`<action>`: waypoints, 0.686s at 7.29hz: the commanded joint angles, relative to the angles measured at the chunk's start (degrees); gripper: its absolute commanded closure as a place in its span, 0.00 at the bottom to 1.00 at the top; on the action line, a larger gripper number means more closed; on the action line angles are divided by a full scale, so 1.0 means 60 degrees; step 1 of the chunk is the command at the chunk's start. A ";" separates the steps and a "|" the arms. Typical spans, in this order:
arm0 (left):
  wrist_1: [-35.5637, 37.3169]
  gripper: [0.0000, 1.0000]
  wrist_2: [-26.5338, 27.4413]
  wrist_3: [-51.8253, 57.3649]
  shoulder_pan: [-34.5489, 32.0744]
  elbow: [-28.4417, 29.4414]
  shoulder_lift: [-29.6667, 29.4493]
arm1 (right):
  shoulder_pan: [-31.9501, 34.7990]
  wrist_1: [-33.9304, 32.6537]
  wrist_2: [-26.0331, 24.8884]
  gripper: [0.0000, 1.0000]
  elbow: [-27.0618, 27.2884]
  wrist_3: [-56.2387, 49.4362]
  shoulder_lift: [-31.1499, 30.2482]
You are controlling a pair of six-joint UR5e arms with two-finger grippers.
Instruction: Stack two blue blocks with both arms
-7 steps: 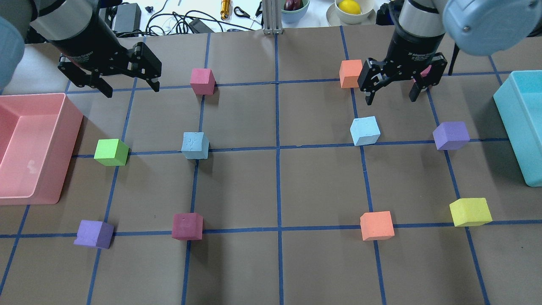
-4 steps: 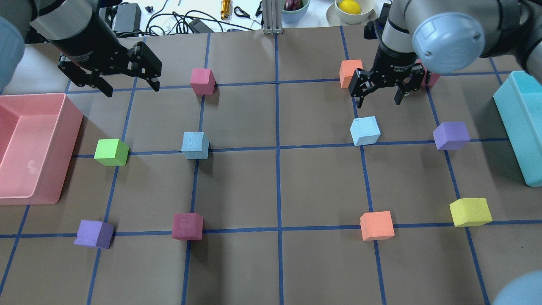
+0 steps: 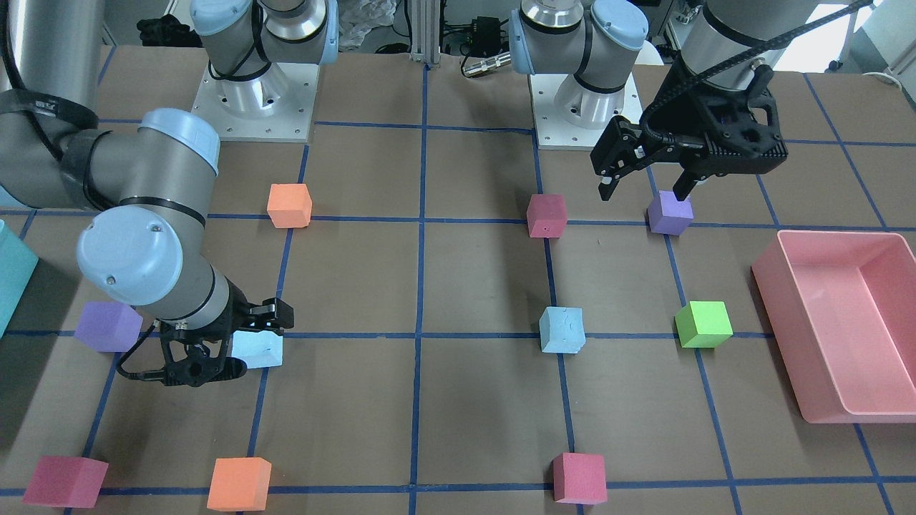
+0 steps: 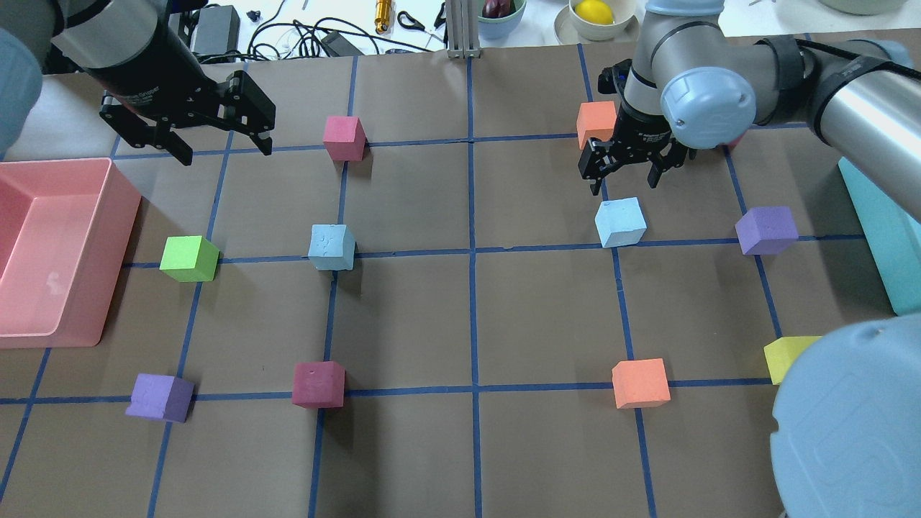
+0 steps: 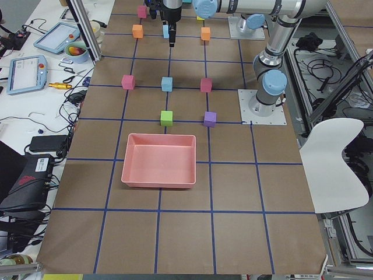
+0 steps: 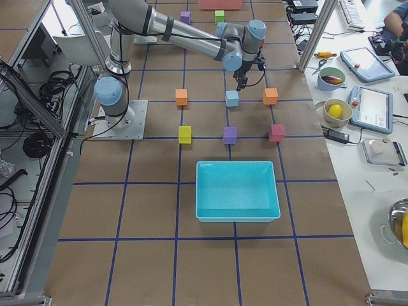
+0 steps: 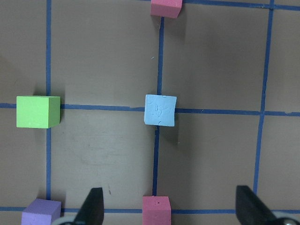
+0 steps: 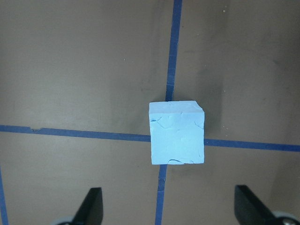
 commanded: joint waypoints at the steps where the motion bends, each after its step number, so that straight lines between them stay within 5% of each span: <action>1: 0.0005 0.00 -0.0013 -0.0002 0.0000 -0.0007 0.0000 | 0.0000 -0.0306 0.0006 0.00 0.0630 -0.0145 0.0122; 5: -0.0009 0.00 -0.0028 -0.0002 0.0000 -0.0007 -0.0015 | -0.0029 -0.1579 -0.0067 0.00 0.1365 -0.0892 0.0312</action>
